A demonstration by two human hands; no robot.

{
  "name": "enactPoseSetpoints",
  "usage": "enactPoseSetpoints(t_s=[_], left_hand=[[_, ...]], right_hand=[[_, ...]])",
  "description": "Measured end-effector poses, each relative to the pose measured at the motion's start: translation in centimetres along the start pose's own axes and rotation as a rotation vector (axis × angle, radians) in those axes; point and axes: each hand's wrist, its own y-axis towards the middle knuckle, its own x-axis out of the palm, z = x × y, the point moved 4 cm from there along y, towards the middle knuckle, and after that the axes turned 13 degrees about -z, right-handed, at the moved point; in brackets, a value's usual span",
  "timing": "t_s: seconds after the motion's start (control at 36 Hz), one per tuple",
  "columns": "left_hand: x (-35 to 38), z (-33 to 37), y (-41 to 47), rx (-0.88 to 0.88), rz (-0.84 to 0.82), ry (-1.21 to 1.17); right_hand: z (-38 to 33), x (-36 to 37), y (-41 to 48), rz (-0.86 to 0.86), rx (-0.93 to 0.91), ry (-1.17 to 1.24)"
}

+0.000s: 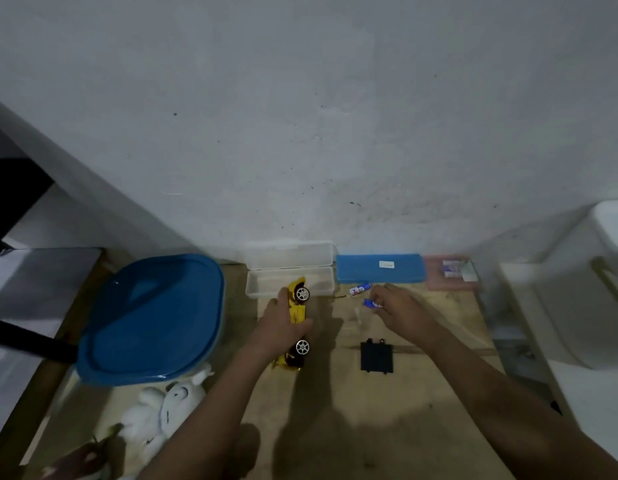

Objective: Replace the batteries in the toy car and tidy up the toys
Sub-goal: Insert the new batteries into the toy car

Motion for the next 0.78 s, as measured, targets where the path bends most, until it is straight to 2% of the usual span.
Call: enactPoseSetpoints(t_s=[0.11,0.19,0.31,0.42,0.56,0.78], left_hand=[[-1.1,1.6,-1.0,0.168,0.008,-0.329],[-1.6,2.8,-1.9,0.261,-0.060,-0.556],[-2.3,4.5,-2.9,0.348,-0.123,-0.726],[-3.2,6.2,-4.0,0.435,-0.116,-0.811],[-4.5,8.3,-5.4,0.563,-0.081,-0.965],[-5.1,11.9,-7.8,0.749,-0.098,-0.889]], right_hand=[[-1.4,-1.3,-0.6,0.113,-0.041,0.309],[-3.6,-2.8,-1.0,0.147,-0.093,0.595],[-7.0,-5.3,-2.0,0.225,-0.210,0.711],[-9.7,-7.4,-3.0,0.298,-0.301,0.835],[-11.7,-9.1,-4.0,0.497,-0.343,0.947],[-13.6,-10.9,-6.1,0.799,-0.362,1.254]])
